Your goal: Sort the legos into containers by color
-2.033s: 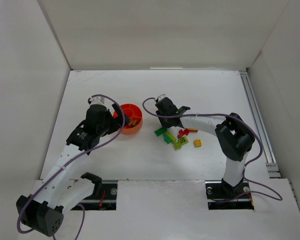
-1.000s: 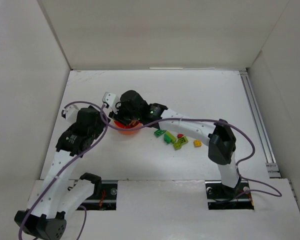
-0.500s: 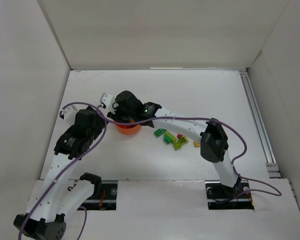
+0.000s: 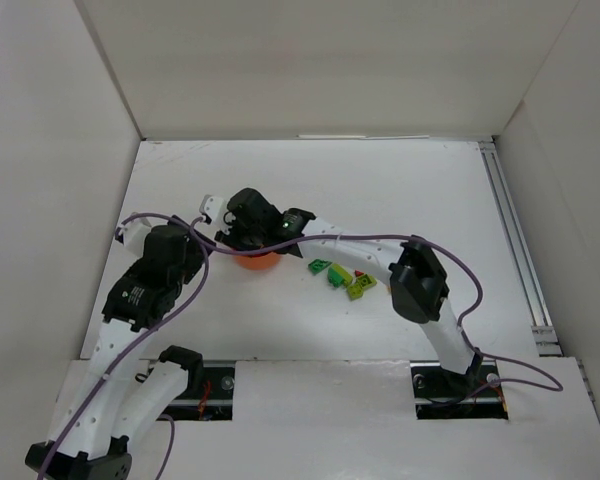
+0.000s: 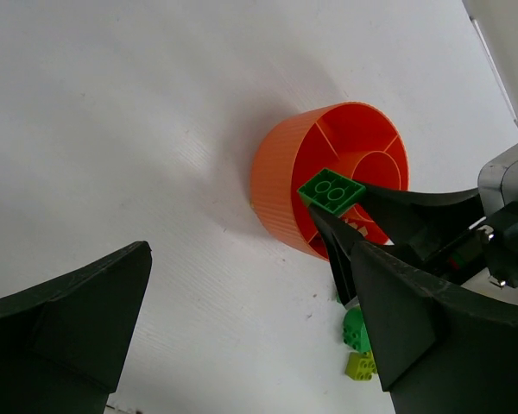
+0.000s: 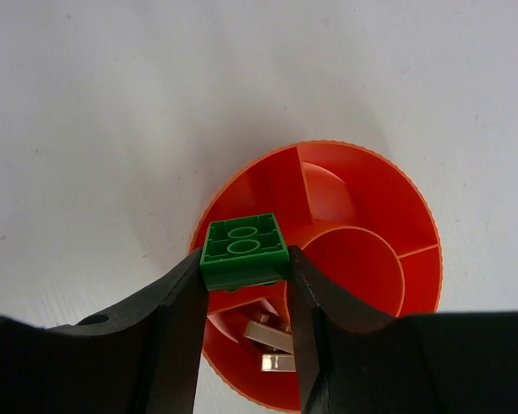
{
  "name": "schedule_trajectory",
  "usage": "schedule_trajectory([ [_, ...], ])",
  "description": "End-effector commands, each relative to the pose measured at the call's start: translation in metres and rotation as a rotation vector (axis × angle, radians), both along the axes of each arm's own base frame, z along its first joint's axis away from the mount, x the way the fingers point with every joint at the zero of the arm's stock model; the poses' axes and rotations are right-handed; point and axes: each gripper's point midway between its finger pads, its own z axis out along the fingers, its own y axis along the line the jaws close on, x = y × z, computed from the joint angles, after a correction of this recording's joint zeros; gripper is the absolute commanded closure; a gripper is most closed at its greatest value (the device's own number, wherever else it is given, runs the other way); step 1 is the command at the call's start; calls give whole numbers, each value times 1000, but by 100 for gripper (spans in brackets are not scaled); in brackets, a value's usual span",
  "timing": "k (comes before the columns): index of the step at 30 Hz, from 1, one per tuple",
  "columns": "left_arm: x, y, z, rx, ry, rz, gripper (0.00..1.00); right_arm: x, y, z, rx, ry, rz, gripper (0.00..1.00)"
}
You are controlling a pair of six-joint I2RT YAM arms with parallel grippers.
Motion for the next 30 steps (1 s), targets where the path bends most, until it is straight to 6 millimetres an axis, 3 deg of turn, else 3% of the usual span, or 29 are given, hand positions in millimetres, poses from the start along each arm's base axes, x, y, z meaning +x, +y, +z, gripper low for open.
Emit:
schedule_trajectory([
  [1, 4, 0, 5, 0, -33, -3, 0, 7, 3, 14, 10, -42, -26, 56],
  [8, 3, -1, 5, 2, -29, -18, 0, 10, 0, 11, -10, -58, -66, 42],
  [13, 3, -3, 4, 3, -26, -30, 0, 1, 5, 17, -4, -67, -53, 38],
  [15, 2, -2, 6, 1, -35, -30, 0, -1, 4, 35, 29, -75, -61, 38],
  [16, 2, -2, 6, 8, -34, -36, 0, -4, 1, 33, 25, -63, -49, 38],
  [17, 2, -2, 6, 8, -34, -36, 0, -5, 0, 51, 62, -82, -50, 38],
  [19, 2, -3, 13, 17, -54, -61, 0, -11, -5, 65, 101, -84, -49, 38],
  [20, 5, -7, 17, 20, -74, -85, 0, -16, -13, 58, 95, -67, -57, 38],
  [21, 7, -10, 19, 26, -84, -116, 0, -20, -20, 87, 169, -84, -70, 38],
  [24, 9, -19, 18, 51, -77, -207, 0, -37, -52, 97, 221, -87, -97, 38],
  [26, 12, -23, 14, 63, -58, -237, 0, -42, -74, 91, 200, -86, -131, 35],
  [27, 12, -25, 15, 63, -65, -255, 0, -46, -87, 73, 168, -68, -163, 33],
  [28, 14, -26, 16, 70, -73, -261, 0, -51, -101, 68, 143, -44, -194, 33],
  [30, 15, -33, 17, 56, -86, -301, 0, -42, -131, 42, 75, -9, -305, 31],
])
